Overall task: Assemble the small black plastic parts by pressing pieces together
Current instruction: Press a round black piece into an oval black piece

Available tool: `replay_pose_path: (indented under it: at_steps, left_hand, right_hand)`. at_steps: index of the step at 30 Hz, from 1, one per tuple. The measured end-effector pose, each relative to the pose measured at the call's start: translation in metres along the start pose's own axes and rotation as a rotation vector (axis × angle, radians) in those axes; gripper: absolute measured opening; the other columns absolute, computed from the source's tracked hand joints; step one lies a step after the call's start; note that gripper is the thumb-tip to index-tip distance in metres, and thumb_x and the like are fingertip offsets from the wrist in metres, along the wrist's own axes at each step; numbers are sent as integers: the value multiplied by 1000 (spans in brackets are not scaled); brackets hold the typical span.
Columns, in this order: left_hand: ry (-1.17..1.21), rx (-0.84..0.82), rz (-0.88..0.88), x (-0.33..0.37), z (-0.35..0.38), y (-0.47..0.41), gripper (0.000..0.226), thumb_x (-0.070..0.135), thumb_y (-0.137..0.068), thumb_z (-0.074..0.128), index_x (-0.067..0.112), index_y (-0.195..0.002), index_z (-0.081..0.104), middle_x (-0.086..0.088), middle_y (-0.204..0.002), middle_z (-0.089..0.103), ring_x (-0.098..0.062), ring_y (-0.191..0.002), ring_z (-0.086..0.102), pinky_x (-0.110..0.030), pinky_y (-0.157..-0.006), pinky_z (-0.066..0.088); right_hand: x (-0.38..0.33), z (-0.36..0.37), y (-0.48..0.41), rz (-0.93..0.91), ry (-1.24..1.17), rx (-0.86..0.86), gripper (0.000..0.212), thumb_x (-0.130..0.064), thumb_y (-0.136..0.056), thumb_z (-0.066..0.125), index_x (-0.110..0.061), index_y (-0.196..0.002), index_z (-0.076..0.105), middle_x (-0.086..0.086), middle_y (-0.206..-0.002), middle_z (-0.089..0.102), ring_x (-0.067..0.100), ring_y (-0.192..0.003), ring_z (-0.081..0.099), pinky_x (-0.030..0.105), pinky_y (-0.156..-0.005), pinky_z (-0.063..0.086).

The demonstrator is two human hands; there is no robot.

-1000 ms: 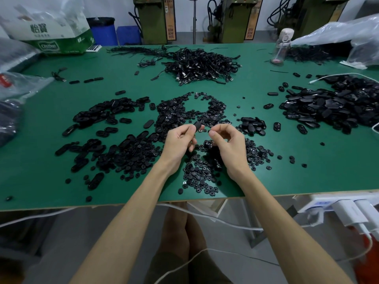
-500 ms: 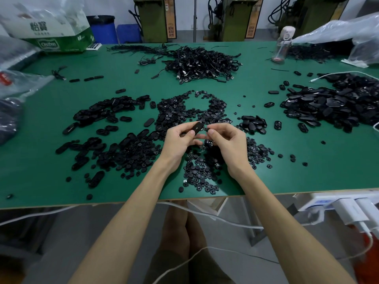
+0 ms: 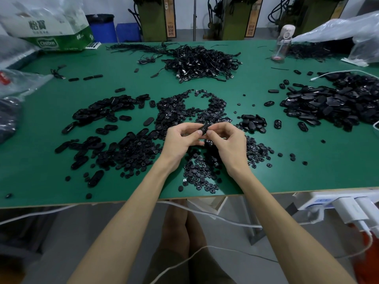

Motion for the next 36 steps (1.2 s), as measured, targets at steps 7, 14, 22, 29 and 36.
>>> replay_pose_path:
  at_steps: [7, 14, 22, 29, 36]
  left_hand:
    - [-29, -20, -4, 0, 3, 0, 23, -4, -93, 69, -3, -117, 72, -14, -93, 78, -22, -85, 75, -29, -76, 62]
    - [-29, -55, 5, -1, 4, 1, 25, -3, -93, 70, -7, -118, 71, -17, -92, 77, -23, -85, 74, -30, -80, 61]
    - [-23, 54, -4, -4, -7, -2, 16, -2, -95, 69, -1, -111, 72, -15, -96, 77, -21, -81, 74, -30, -79, 61]
    - [-36, 24, -3, -2, -4, -1, 14, -2, -95, 69, 5, -106, 72, -8, -87, 75, -17, -76, 71, -27, -73, 59]
    - [-47, -3, -2, -1, -1, 0, 14, -1, -93, 72, 4, -106, 73, -6, -86, 76, -17, -75, 71, -29, -73, 61]
  right_hand:
    - [-4, -2, 1, -2, 99, 24, 4, -17, -92, 74, -20, -93, 75, -9, -85, 74, 5, -82, 68, 25, -80, 56]
    - [-9, -2, 4, -8, 128, 20, 3, -14, -92, 72, -17, -91, 73, -7, -85, 73, 8, -83, 67, 32, -81, 56]
    - [-26, 15, 8, -110, 209, -136, 25, 2, -93, 64, -14, -107, 77, 5, -107, 69, 15, -96, 65, 26, -86, 53]
    - [-22, 6, 6, -95, 155, -44, 21, -11, -98, 66, -21, -115, 72, -2, -96, 71, 12, -92, 67, 28, -81, 54]
    - [-18, 3, 5, -55, 155, -20, 13, -12, -96, 69, -13, -108, 75, -5, -94, 75, 8, -86, 69, 27, -83, 56]
Point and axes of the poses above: each hand's wrist, its own y-axis away from the middle knuckle, its own z-axis out of the palm, x = y × z, the point moved 9 cm from there along -y, towards the middle knuckle
